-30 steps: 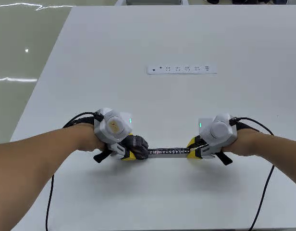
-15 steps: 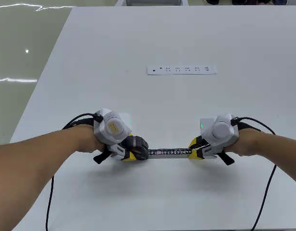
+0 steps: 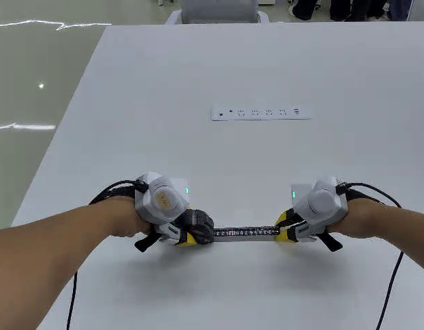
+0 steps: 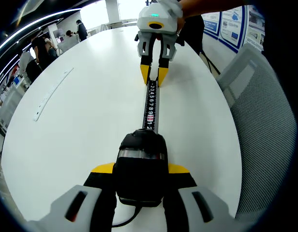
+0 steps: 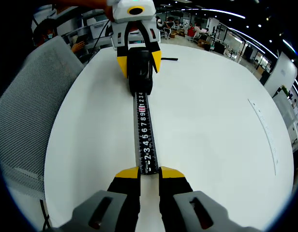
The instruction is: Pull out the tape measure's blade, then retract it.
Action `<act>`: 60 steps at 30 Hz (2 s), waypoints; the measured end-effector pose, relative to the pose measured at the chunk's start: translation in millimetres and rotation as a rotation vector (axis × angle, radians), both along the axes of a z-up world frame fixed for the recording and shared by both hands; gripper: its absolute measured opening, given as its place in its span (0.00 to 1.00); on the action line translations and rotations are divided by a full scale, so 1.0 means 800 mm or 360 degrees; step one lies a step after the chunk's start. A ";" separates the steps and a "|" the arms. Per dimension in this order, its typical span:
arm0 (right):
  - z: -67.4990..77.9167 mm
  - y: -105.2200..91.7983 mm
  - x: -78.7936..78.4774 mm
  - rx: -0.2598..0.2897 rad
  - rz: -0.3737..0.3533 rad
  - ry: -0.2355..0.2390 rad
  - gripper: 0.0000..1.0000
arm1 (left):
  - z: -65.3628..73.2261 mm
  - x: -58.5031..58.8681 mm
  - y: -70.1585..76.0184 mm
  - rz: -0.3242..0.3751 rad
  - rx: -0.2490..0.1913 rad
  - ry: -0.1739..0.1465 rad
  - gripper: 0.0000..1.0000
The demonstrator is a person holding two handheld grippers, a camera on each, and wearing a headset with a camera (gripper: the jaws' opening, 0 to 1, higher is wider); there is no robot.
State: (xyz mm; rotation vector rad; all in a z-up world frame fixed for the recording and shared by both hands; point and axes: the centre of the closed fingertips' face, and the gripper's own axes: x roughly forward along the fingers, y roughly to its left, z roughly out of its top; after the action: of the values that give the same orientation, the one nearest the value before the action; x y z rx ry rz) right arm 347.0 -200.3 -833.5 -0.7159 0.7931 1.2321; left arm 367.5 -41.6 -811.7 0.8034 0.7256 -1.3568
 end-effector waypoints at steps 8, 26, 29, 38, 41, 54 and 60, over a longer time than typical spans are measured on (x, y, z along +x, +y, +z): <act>0.001 -0.007 0.001 -0.0011 -0.0002 -0.0003 0.13 | 0.000 0.001 0.000 0.0002 -0.0003 0.0003 0.33; 0.000 -0.027 0.001 -0.0036 -0.0010 0.0008 0.13 | 0.000 0.000 -0.001 0.0015 -0.0006 0.0012 0.33; 0.000 -0.029 0.001 -0.0040 -0.0011 0.0009 0.13 | -0.001 0.000 -0.001 0.0016 -0.0004 0.0015 0.33; 0.000 -0.038 0.000 -0.0045 -0.0024 0.0014 0.13 | -0.001 0.000 -0.001 0.0018 -0.0004 0.0017 0.33; -0.001 -0.041 0.000 -0.0048 -0.0024 0.0013 0.13 | -0.001 0.000 0.000 0.0019 -0.0005 0.0017 0.33; 0.000 -0.051 -0.002 -0.0057 -0.0035 0.0013 0.13 | -0.001 0.000 0.000 0.0023 0.0002 0.0019 0.33; 0.000 -0.055 -0.002 -0.0071 -0.0024 0.0011 0.13 | -0.002 0.001 0.000 0.0024 0.0001 0.0020 0.33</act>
State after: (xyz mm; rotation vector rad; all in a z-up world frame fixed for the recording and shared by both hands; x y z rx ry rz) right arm 345.5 -244.5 -833.7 -0.7411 0.8323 1.2070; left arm 368.2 -41.4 -813.0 0.7891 0.7409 -1.3489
